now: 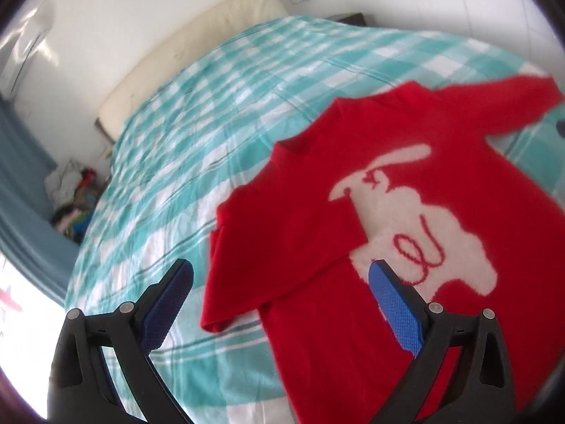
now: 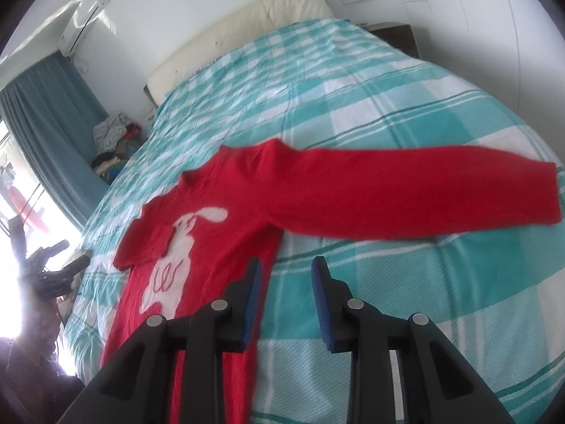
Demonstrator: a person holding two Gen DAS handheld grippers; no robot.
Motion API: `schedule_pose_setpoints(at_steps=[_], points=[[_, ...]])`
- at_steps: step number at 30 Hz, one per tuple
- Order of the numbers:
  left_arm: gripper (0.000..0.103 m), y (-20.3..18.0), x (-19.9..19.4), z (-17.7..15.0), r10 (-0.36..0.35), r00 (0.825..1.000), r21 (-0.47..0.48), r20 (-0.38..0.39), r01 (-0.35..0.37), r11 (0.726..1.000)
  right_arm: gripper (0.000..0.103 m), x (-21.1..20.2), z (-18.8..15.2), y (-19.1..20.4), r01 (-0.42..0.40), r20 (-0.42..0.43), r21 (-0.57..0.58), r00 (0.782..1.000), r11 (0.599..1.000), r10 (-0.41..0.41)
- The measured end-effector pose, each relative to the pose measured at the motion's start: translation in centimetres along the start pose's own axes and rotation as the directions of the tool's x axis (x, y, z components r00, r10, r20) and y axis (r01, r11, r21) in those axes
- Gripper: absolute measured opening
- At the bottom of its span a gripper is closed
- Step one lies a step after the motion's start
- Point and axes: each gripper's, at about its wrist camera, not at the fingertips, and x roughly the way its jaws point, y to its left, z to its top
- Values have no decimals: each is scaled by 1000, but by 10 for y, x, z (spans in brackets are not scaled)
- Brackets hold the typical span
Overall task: Fold small clothes
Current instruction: 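Grasp the other sleeve cuff with the left gripper, then pull the held sleeve outward with the left gripper and release it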
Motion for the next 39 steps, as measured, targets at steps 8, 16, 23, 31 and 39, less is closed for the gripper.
schedule_pose_setpoints(at_steps=[8, 16, 23, 31, 39], points=[[85, -20, 68, -5, -80, 994, 118, -80, 89, 989, 29, -2, -2, 8, 39, 22, -72, 999, 997, -38], [74, -30, 98, 5, -161, 984, 142, -79, 171, 975, 29, 5, 0, 9, 32, 4, -75, 999, 997, -32], [46, -4, 108, -1, -369, 927, -71, -67, 364, 929, 32, 10, -1, 18, 25, -3, -103, 1000, 994, -26], [3, 71, 61, -19, -325, 940, -401, 102, 338, 852, 36, 8, -1, 20, 37, 15, -114, 999, 993, -35], [3, 243, -5, -148, 59, 997, -891, 50, 18, 454, 36, -1, 0, 25, 23, 42, -129, 999, 991, -18]])
